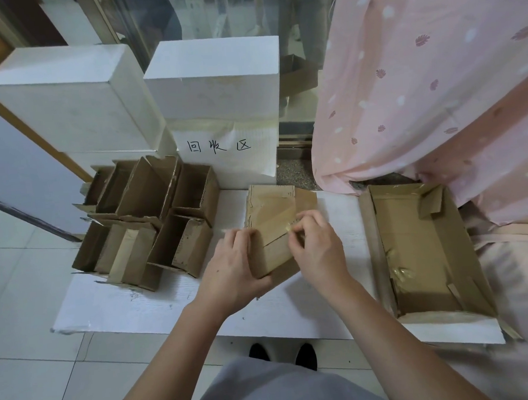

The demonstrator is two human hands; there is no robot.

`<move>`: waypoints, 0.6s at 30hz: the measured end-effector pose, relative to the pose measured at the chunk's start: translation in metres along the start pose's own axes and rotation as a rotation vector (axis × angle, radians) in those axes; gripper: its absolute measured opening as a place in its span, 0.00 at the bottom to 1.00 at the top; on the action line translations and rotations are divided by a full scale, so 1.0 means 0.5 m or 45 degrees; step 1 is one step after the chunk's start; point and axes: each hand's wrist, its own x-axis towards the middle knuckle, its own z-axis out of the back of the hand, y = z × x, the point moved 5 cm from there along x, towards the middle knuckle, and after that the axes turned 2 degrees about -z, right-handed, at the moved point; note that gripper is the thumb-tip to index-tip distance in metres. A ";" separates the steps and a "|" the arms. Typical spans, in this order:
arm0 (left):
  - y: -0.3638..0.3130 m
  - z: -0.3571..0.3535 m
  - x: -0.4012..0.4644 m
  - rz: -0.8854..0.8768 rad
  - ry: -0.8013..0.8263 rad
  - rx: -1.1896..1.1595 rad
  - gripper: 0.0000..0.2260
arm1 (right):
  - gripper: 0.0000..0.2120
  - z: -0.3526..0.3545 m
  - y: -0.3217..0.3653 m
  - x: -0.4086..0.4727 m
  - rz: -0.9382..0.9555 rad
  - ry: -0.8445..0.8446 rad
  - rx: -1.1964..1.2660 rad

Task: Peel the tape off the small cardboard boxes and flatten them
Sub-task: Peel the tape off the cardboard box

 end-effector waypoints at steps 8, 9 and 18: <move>0.020 0.000 0.013 0.045 0.032 0.391 0.45 | 0.08 0.005 0.000 -0.011 0.061 -0.059 -0.017; 0.020 -0.003 0.009 0.056 0.033 0.371 0.45 | 0.09 0.010 0.003 -0.011 0.084 -0.080 -0.025; 0.019 -0.001 0.000 0.132 -0.052 0.305 0.45 | 0.02 -0.008 0.002 -0.023 0.100 0.065 0.331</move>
